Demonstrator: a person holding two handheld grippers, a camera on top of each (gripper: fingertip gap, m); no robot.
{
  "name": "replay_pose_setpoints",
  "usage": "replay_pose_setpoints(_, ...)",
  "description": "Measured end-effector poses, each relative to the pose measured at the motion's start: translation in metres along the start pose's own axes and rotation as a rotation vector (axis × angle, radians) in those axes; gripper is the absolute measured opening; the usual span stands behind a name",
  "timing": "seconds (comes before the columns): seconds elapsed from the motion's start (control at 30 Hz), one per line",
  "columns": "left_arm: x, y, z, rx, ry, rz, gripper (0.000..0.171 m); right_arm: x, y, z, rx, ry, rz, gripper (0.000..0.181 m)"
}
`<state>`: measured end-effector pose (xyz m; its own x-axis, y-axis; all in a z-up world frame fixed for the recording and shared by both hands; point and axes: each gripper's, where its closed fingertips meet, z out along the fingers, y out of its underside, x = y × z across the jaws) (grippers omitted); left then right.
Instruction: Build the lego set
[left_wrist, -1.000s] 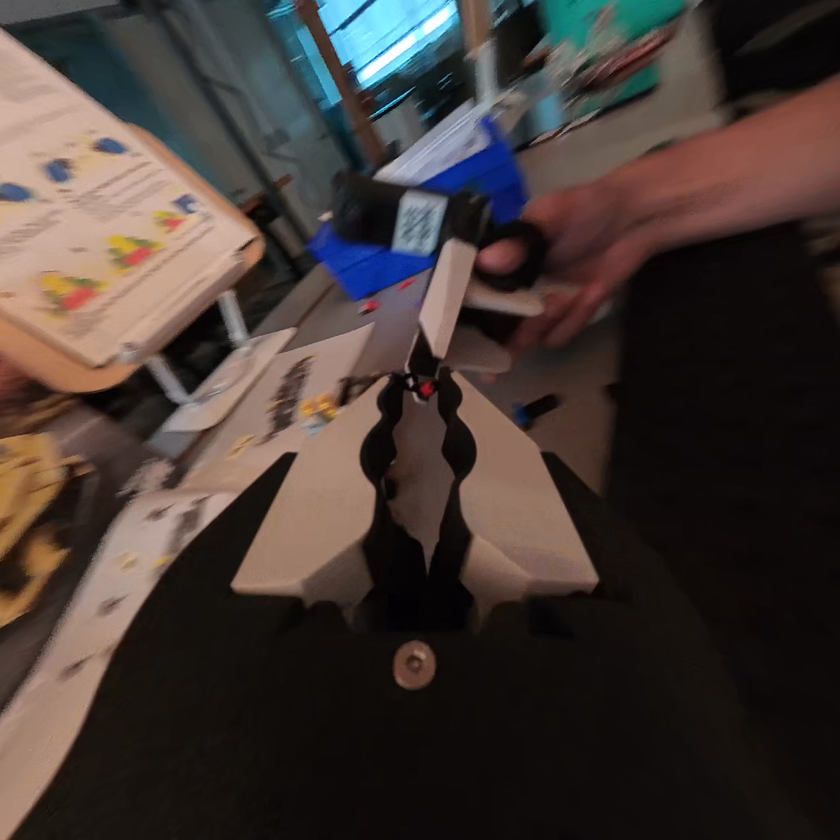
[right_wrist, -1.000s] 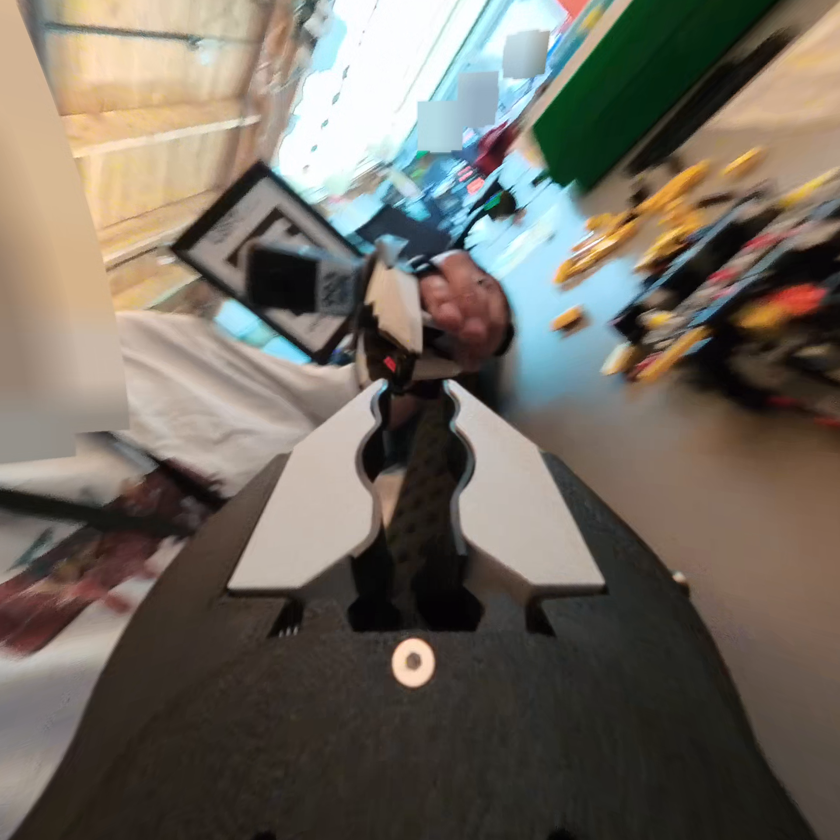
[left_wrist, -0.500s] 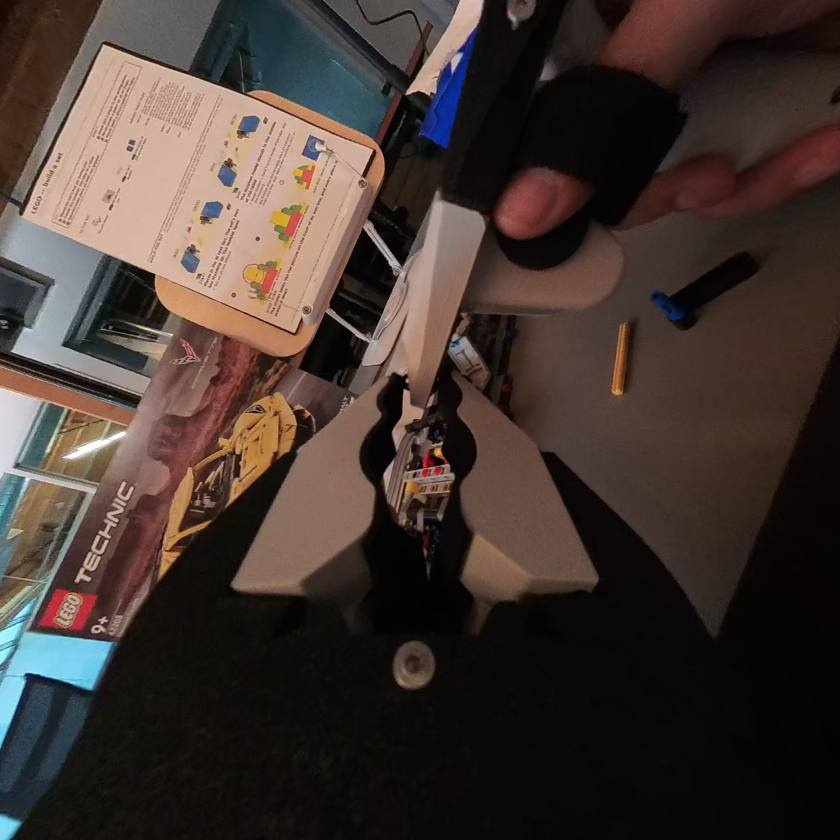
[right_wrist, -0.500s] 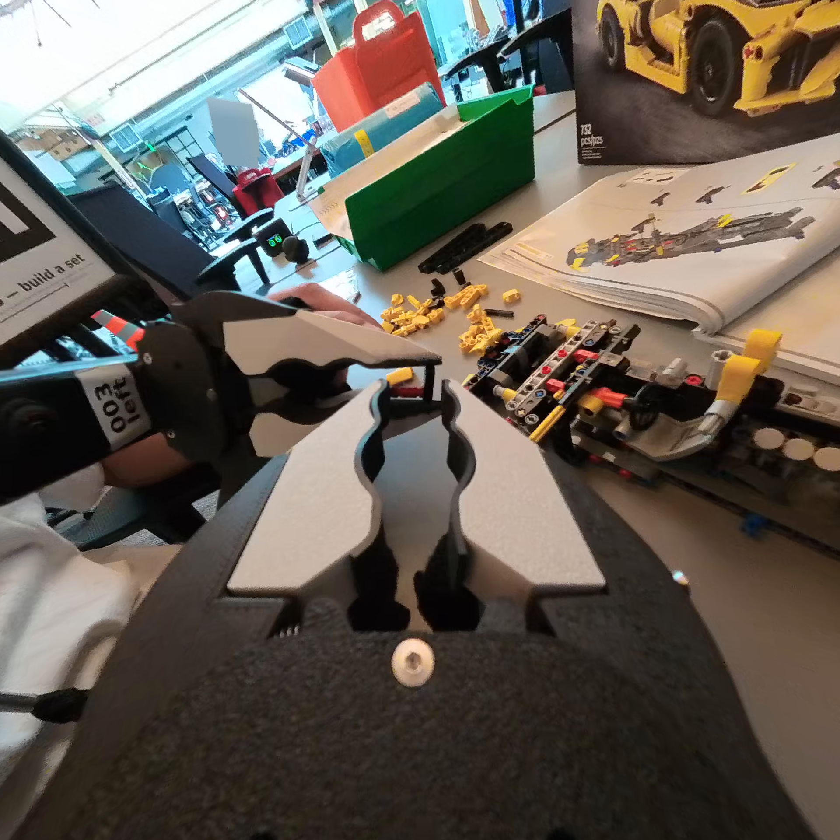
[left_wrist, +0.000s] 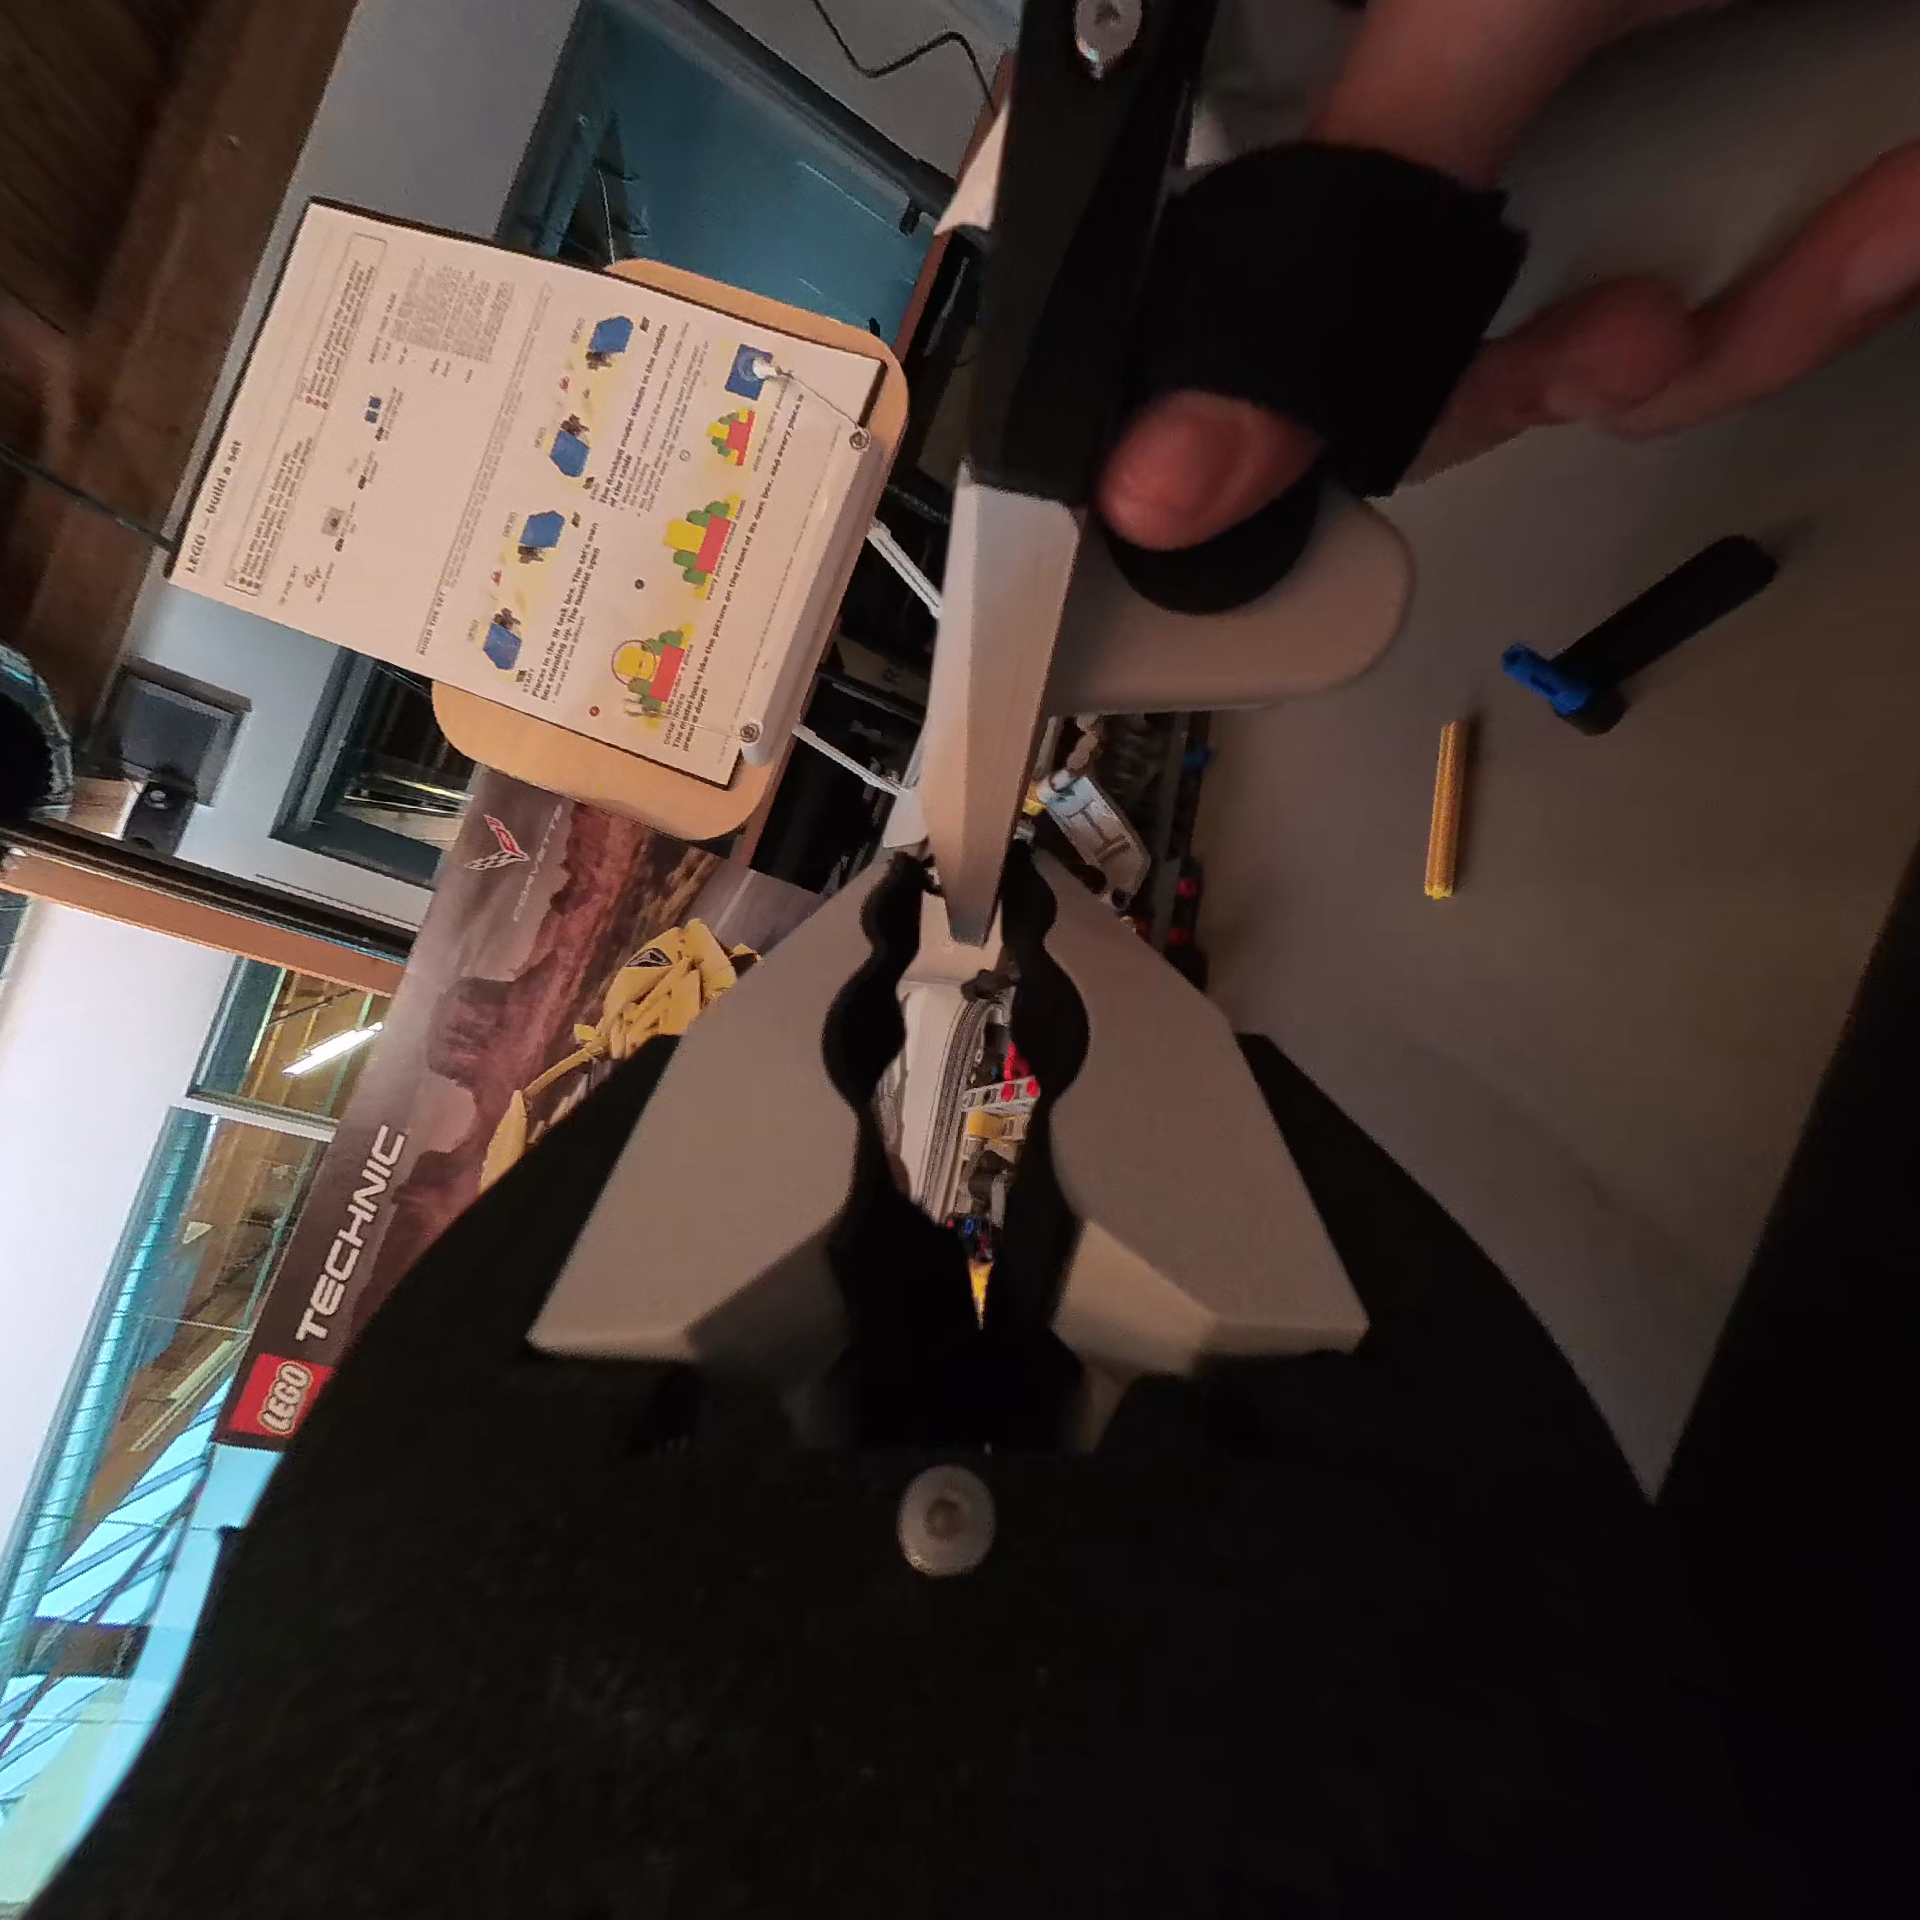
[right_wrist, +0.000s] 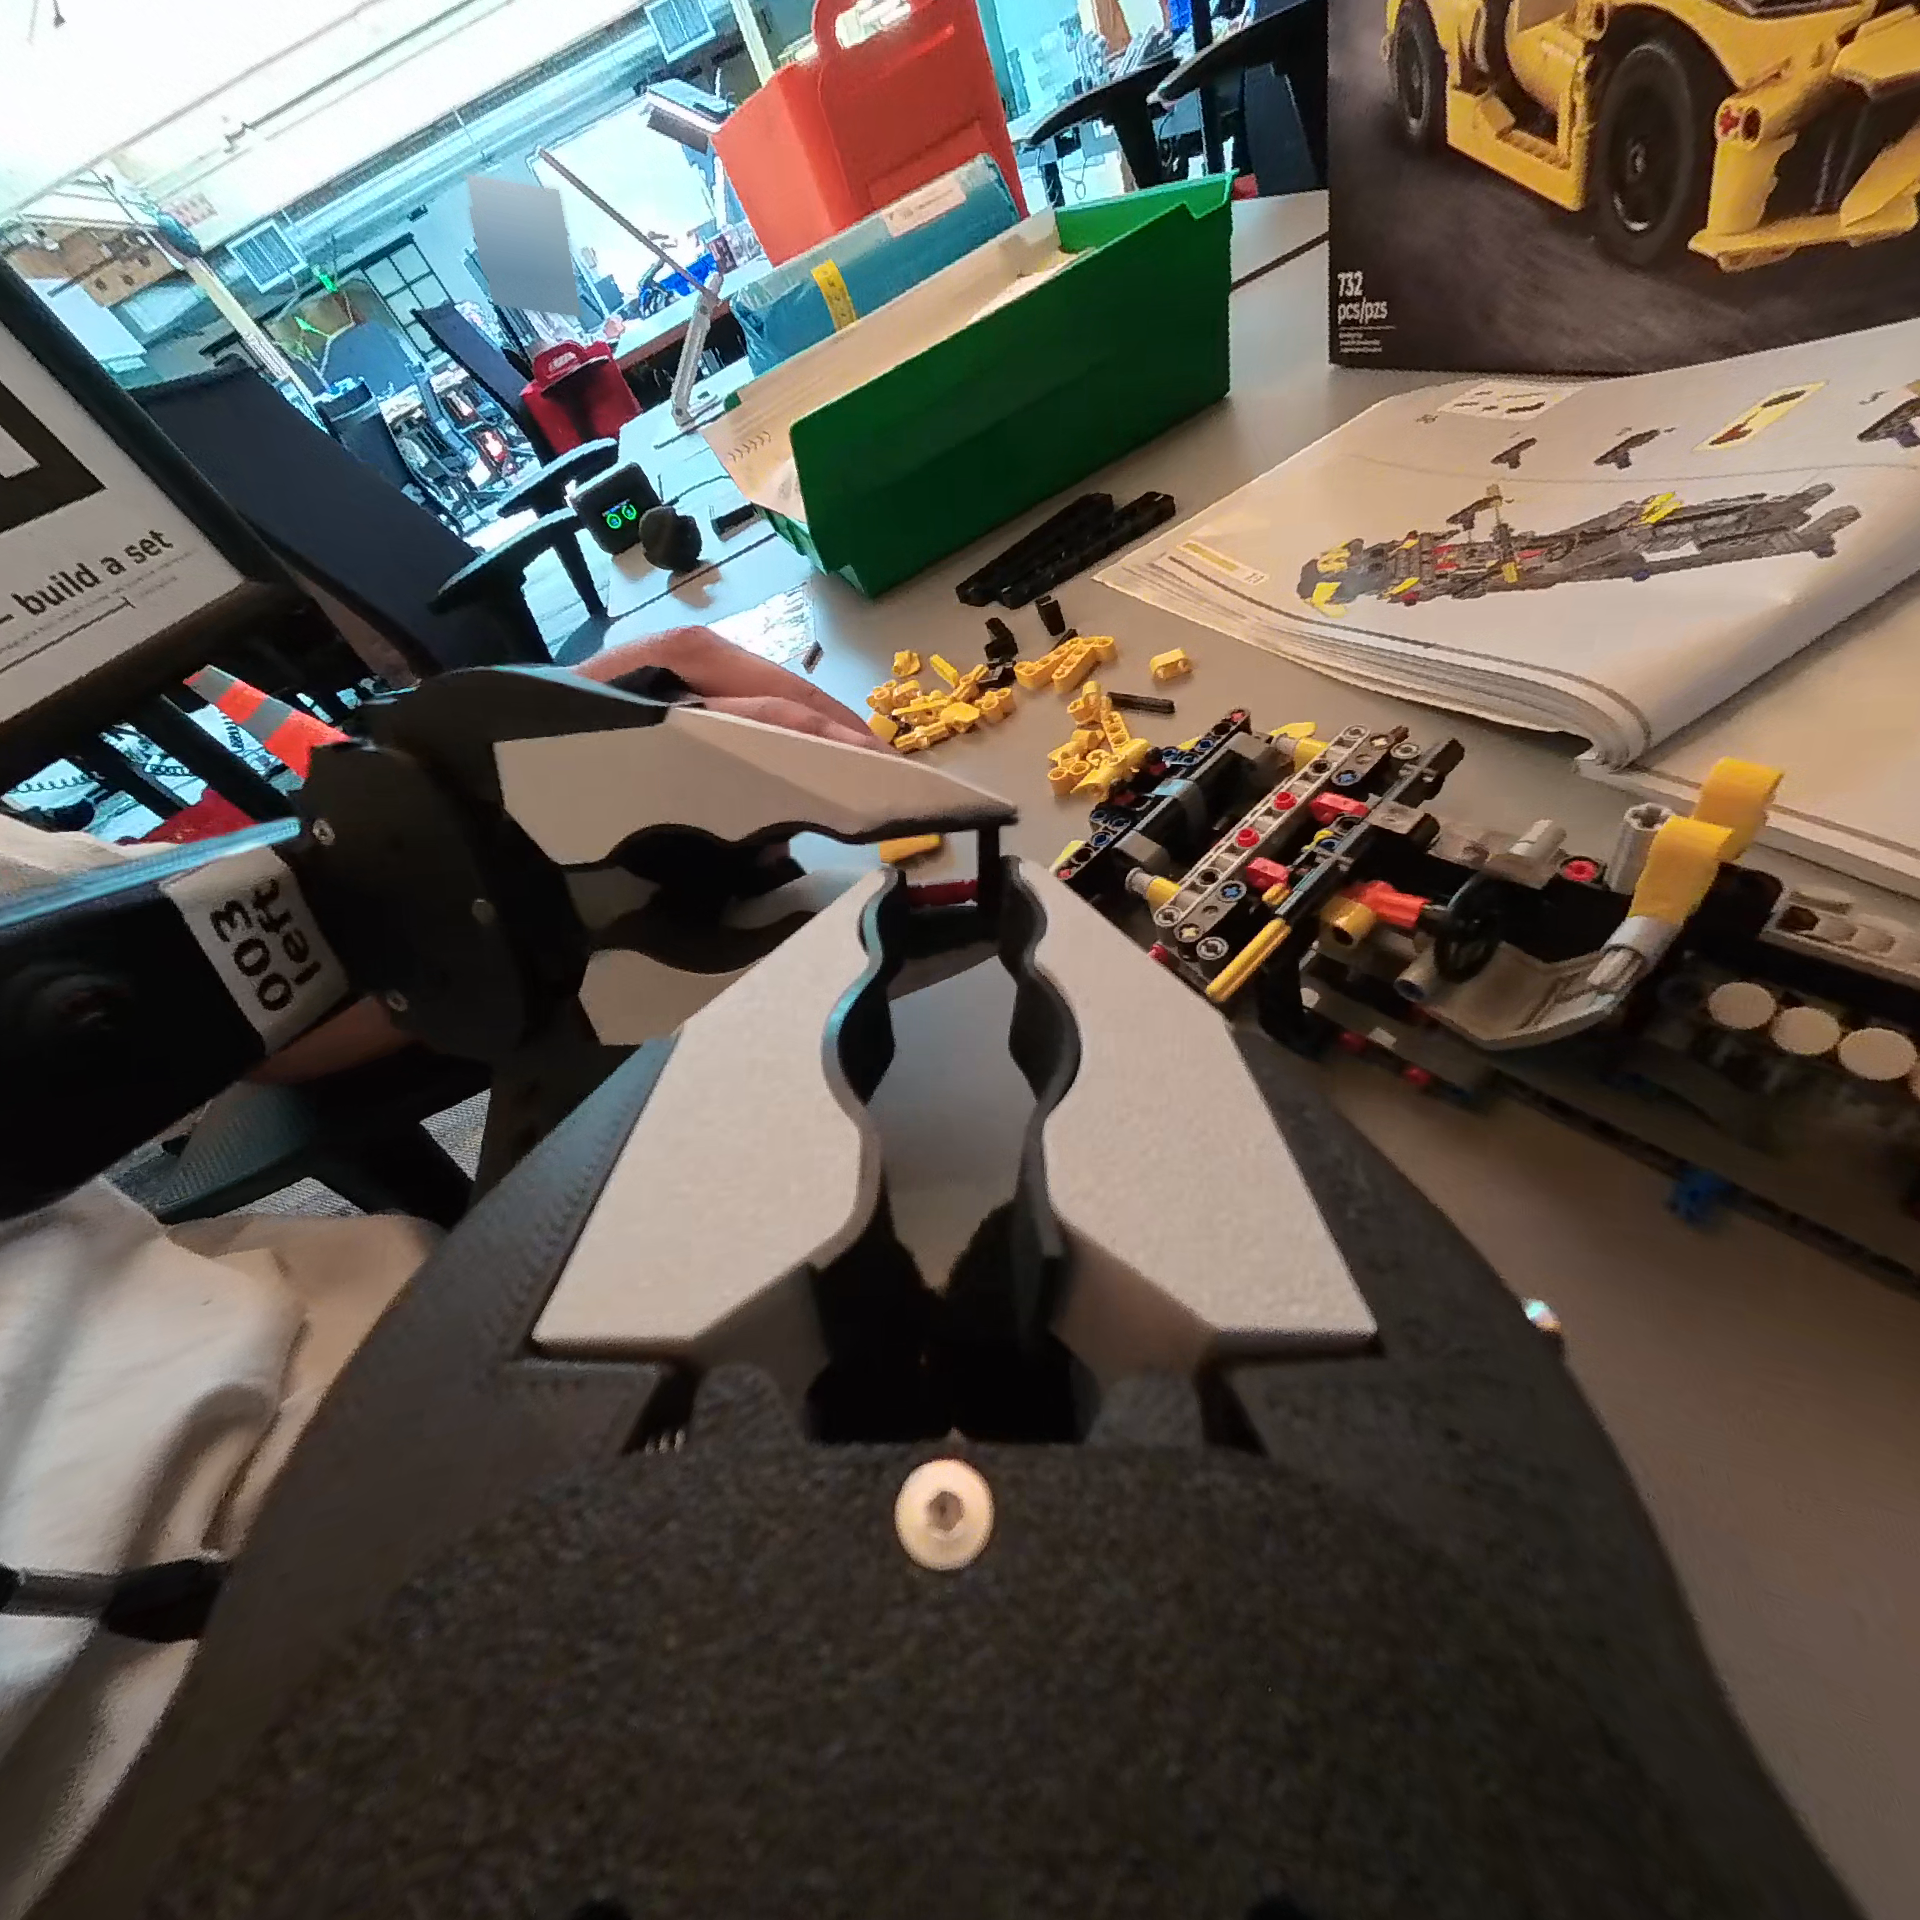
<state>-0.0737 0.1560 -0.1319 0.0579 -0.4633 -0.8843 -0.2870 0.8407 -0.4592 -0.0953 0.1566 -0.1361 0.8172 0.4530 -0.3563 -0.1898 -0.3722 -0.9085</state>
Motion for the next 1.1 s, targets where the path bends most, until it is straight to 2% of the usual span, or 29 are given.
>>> replay_pose_setpoints(0.27,-0.0052,-0.0068,-0.0037,0.038,-0.041,0.025,0.012,-0.0054,-0.0069,-0.0037,0.043,-0.043,0.017,0.014)
replay_pose_setpoints(0.43,0.0011,-0.0027,-0.001,0.023,-0.001,0.013,0.012,-0.0023,-0.0034,-0.003,0.04,-0.085,0.097,0.014)
replay_pose_setpoints(0.87,0.0025,-0.0013,-0.001,0.018,0.014,-0.01,0.012,-0.0003,0.0017,-0.0011,-0.003,-0.005,-0.068,0.014)
replay_pose_setpoints(1.1,0.002,-0.0001,0.001,0.022,0.037,-0.063,0.012,0.0016,-0.0019,-0.0008,0.047,-0.022,-0.001,0.014)
